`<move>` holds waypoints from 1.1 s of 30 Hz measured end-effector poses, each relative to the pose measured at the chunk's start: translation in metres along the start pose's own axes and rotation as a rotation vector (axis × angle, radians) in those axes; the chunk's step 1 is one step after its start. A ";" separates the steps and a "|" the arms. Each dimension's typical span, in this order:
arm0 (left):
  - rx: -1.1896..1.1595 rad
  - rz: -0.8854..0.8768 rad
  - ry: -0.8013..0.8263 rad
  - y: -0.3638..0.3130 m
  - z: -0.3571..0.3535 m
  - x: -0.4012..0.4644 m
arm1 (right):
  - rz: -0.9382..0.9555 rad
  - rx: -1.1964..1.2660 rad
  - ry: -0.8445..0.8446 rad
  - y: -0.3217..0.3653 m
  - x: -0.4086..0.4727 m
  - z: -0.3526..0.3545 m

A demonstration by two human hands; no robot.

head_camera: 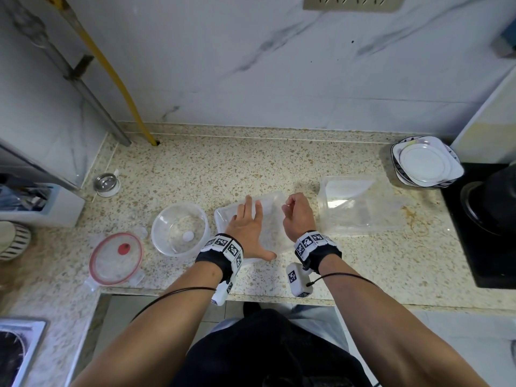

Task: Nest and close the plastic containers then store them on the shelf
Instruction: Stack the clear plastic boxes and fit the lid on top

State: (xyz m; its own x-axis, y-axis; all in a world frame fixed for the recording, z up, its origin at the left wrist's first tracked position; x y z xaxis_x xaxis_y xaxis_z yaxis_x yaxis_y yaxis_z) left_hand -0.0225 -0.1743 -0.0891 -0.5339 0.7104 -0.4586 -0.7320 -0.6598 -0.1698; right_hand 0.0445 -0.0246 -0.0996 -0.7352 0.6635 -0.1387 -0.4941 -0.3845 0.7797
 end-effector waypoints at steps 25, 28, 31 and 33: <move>-0.036 -0.026 0.025 -0.001 0.005 0.002 | -0.106 0.025 0.082 0.015 0.032 0.002; -0.041 -0.021 0.013 -0.002 0.005 0.002 | -0.173 -0.059 0.094 0.013 0.028 0.009; -0.041 -0.037 0.007 -0.002 0.010 0.005 | -0.271 -0.179 0.090 0.013 0.023 0.015; -0.028 -0.056 -0.008 -0.005 0.015 0.008 | -0.286 -0.253 0.066 0.014 0.020 0.022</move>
State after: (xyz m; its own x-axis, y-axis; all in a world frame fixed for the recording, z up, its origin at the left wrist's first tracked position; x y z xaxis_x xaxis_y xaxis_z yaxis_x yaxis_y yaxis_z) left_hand -0.0298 -0.1618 -0.0787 -0.4960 0.7479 -0.4411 -0.7487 -0.6257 -0.2191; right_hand 0.0330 -0.0027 -0.0783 -0.5750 0.7275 -0.3743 -0.7767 -0.3414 0.5294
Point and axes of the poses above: each hand's wrist, its own x-axis towards the middle knuckle, its own z-axis out of the back of the hand, y = z × x, the point moved 1 cm from there along x, towards the middle knuckle
